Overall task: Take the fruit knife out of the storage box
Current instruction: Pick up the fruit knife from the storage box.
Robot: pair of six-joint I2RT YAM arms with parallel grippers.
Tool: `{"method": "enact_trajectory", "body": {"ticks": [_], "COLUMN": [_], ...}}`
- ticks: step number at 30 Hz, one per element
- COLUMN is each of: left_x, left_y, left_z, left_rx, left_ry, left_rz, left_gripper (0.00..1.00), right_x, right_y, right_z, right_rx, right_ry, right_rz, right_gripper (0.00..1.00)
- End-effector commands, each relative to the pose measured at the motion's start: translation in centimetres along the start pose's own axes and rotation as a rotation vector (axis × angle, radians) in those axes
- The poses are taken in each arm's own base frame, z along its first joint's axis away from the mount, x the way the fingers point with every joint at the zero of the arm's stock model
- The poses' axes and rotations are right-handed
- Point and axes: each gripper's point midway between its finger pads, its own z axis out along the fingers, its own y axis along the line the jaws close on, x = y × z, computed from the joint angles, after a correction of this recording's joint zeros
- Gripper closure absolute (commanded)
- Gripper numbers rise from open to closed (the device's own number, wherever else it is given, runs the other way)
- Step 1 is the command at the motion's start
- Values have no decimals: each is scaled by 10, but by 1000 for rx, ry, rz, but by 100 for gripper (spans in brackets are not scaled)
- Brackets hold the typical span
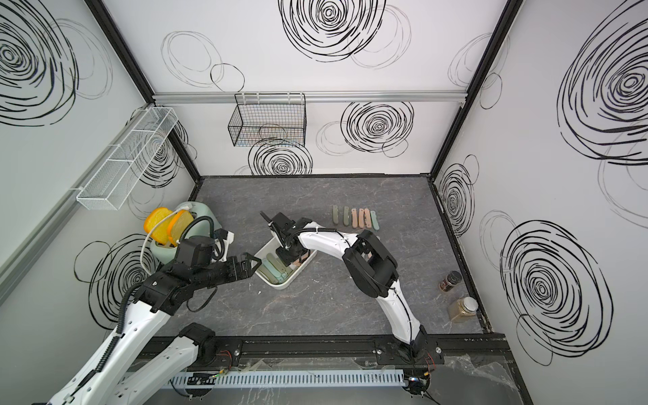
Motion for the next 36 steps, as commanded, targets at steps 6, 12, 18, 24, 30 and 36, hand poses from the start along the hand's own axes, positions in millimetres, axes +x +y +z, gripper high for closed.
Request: {"method": "enact_trajectory", "body": {"ticks": [6,12,18,24,30,36], "left_x": [0,0,0,1,-1,-2], "left_y": [3,4,3,3,2,-1], "left_z": [-3,-2,0,1,3,7], "left_rx": [6,8,20,20,31,46], "left_ry": [1,3,6,7,4,4], "left_rz": [5,12,6,8,0,-6], "left_gripper": [2,2,2,2,2,2], "right_x": [4,6,5,-11,-40,-58], "right_y": [-17,-20,-20,-20,-21,-24], "right_z": [19,30,33,20,-10,-33], "right_rx": [68,73,73,84,60,9], "right_ry": [52,76,80,44,-34,-95], "right_rz": [18,39,48,50,81,139], "right_gripper": [49,67,79,83,83,83]}}
